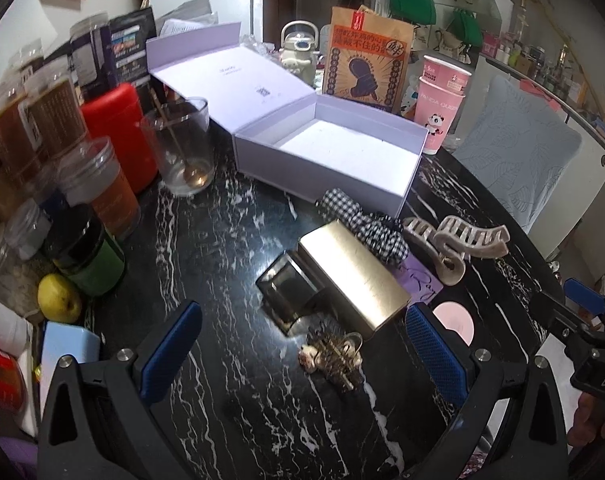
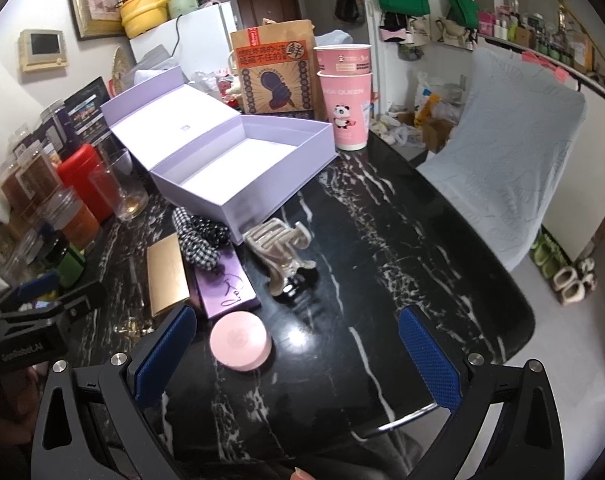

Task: Organize rigid objects
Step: 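Move the left tool toward the gold hair clip while the right tool approaches the pink compact, then close the left tool on the gold hair clip while the right tool grasps the pink compact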

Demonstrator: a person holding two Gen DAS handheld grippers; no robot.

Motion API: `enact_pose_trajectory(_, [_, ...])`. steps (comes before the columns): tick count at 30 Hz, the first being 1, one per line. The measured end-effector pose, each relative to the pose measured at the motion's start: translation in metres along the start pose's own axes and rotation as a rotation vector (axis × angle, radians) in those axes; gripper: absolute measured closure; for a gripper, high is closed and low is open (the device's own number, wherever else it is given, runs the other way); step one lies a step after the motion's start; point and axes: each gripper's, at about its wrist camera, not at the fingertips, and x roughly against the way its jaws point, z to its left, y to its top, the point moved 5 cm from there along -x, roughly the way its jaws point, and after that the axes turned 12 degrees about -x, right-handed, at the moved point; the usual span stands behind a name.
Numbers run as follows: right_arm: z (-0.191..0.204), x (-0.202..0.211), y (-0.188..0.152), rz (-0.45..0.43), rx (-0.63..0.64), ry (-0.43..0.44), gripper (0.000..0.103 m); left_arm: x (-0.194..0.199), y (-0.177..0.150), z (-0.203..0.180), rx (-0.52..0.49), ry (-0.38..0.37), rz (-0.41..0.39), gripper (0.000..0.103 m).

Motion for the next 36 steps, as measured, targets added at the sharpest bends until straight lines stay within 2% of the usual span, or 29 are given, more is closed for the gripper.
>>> enact_pose_trajectory(8, [0.0, -0.013, -0.01, 0.016, -0.008, 0.047, 0.0, -0.009, -0.021, 0.01, 0.047, -0.034, 0.027, 0.0])
enact_pose_trajectory(19, [0.005, -0.03, -0.018, 0.042, 0.031, 0.091, 0.0, -0.028, -0.036, 0.005, 0.048, -0.138, 0.045, 0.002])
enact_pose_trajectory(23, [0.002, -0.038, -0.021, 0.06, 0.031, 0.09, 0.0, -0.038, -0.041, -0.001, 0.023, -0.163, 0.061, 0.01])
enact_pose_trajectory(26, [0.0, -0.044, -0.024, 0.081, 0.032, 0.091, 0.0, -0.046, -0.044, -0.006, 0.002, -0.208, 0.073, 0.012])
enact_pose_trajectory(28, [-0.001, -0.049, -0.026, 0.1, 0.027, 0.099, 0.0, -0.049, -0.044, -0.009, -0.021, -0.244, 0.072, 0.02])
enact_pose_trajectory(36, [0.0, -0.063, -0.031, 0.157, 0.031, 0.113, 0.0, -0.053, -0.039, -0.019, -0.161, -0.333, 0.031, 0.02])
